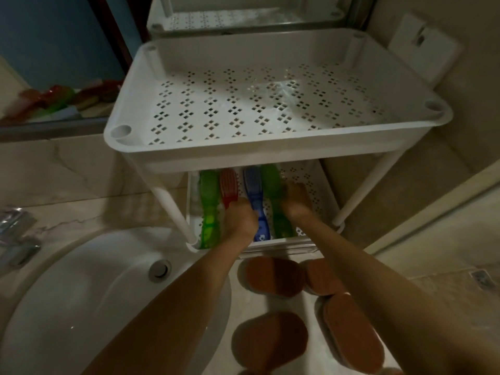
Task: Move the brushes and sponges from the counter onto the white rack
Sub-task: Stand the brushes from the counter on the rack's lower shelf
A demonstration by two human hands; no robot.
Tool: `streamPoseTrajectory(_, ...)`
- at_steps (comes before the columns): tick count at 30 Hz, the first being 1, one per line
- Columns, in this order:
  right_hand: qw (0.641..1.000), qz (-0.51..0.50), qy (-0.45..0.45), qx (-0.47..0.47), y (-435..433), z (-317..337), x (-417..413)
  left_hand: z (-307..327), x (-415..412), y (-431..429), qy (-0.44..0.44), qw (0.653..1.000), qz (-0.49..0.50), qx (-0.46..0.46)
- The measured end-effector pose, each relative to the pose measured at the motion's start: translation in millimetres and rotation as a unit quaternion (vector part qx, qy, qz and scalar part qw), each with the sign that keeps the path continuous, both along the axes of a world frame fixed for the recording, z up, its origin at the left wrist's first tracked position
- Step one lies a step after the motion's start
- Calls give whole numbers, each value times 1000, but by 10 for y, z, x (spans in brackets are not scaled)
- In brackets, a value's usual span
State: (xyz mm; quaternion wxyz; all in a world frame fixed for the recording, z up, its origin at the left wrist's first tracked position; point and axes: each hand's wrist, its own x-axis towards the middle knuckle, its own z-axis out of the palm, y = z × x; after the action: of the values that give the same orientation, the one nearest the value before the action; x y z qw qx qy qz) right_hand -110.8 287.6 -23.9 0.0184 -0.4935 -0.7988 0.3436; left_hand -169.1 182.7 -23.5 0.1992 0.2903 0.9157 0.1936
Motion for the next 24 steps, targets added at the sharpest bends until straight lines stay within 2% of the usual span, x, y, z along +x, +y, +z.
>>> streamPoseTrajectory(5,998,64,7,14,-133,-48,-25,-18,-73,-18,2,1000,8,14)
streamPoseTrajectory(15,993,107,-22,51,-172,-18,50,22,-45,-42,27,999,-1,19)
streamPoseTrajectory(19,990,126,-26,61,-217,21,120,43,-36,-70,11,999,15,36)
streamPoseTrajectory(24,981,125,-62,134,-436,197,292,249,110,-192,0,995,50,84)
